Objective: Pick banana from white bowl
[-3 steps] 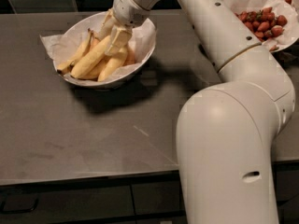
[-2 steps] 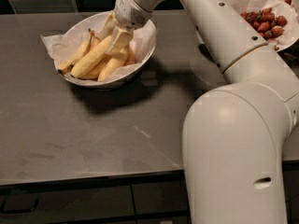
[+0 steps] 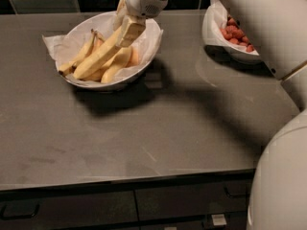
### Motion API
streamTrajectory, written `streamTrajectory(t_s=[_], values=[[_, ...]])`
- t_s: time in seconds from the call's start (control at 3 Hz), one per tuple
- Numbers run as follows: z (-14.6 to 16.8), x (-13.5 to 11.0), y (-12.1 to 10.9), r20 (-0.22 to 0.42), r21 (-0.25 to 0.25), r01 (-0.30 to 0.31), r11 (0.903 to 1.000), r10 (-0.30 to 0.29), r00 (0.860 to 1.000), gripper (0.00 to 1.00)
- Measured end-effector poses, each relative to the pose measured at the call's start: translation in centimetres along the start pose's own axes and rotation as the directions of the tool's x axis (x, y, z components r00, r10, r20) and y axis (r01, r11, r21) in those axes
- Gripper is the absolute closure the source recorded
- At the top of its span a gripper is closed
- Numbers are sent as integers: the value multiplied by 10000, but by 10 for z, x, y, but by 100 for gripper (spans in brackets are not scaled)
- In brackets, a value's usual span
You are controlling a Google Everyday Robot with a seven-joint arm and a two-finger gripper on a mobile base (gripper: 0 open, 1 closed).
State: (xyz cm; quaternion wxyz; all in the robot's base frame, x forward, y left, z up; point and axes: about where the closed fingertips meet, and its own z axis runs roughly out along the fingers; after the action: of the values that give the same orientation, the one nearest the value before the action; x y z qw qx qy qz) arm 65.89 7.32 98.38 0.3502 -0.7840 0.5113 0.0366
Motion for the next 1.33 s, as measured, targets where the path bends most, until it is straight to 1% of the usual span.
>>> streamTrajectory(t_s=[0.33, 0.67, 1.0, 1.33], values=[[-32, -19, 6, -610, 868, 356, 9956, -303, 9977, 100], [-52, -40, 26, -752, 1482, 242, 9887, -131, 9971, 100], [-64, -53, 50, -767, 1938, 8, 9811, 143, 9970, 100], [-64, -53, 50, -767, 1936, 7, 9811, 144, 9969, 100]])
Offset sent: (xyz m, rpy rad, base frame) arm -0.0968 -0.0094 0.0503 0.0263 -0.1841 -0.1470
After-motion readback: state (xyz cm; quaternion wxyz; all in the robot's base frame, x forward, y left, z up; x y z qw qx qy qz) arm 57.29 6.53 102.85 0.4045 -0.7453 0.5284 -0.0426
